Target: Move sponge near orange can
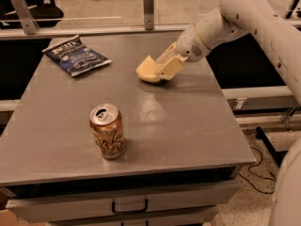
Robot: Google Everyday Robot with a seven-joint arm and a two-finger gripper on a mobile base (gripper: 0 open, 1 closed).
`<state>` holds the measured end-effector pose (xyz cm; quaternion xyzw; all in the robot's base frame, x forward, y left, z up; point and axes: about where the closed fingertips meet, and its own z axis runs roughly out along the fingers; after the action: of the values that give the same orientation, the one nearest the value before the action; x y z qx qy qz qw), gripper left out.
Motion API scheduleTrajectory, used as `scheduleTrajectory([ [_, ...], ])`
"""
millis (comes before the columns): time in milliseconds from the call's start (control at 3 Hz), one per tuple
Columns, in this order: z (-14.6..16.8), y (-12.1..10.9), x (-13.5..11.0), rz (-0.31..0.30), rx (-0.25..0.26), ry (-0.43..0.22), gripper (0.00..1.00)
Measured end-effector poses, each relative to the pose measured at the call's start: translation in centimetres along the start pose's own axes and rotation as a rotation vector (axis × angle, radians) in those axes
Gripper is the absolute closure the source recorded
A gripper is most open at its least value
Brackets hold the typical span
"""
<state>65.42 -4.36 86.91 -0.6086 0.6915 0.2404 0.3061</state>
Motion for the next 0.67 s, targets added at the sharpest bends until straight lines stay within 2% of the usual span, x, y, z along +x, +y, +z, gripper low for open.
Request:
scheduleTrajectory([
  [333, 1.1, 6.2, 0.3, -0.146, -0.207, 0.046, 1.0],
  [667, 1.2, 10.5, -0.3, -0.252, -0.342, 0.059, 1.0],
])
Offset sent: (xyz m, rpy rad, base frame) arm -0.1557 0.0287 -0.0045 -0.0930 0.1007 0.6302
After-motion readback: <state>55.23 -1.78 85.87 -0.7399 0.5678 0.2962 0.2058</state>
